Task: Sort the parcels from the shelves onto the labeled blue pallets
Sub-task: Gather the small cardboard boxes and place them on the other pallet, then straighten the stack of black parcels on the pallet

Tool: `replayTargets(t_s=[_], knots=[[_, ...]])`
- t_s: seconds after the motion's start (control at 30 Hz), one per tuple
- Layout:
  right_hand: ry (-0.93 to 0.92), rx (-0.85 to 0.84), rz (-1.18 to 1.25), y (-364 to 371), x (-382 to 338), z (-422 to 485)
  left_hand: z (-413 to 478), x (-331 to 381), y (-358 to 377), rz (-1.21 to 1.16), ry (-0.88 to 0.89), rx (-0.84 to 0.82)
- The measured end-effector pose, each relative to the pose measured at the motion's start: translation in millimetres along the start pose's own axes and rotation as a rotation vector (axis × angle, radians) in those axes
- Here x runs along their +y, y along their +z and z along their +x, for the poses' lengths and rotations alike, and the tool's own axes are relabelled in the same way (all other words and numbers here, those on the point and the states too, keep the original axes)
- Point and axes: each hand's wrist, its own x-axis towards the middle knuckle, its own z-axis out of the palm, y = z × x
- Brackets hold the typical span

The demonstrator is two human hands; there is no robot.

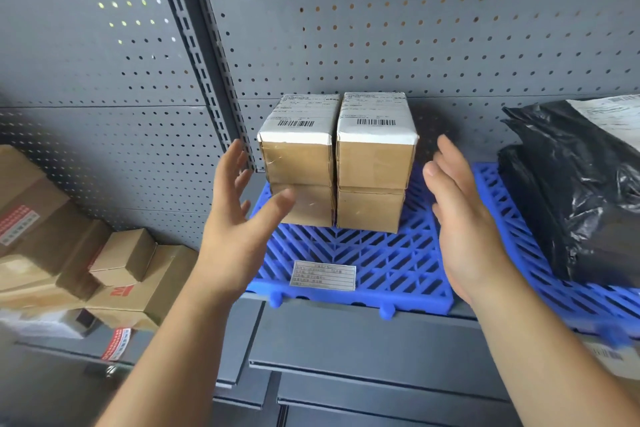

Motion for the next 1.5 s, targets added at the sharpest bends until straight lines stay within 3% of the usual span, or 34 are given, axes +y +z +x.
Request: replayTargets(t_s=[0.4,0.77,1.23,1.5], knots=[[0.014,-0.001,-0.087,-7.3,-15.8,-78.0,-72.9,24.1,2.4,0.109,0.001,-0.09],[0.07,0.105,-0.478,-23.8,-19.6,-177.3,-149.9,16.6,3.6,0.429,0.033,-0.25],[-0.018,0.318,-0.762,-164.6,-40.2,-234.0,-206.8,78.8,118.5,0.626,0.129,-0.356],[-0.035,0.342,-0.731,-271.5,-41.8,-240.3,-248.9,100.8,212.1,0.632,0.139,-0.353]])
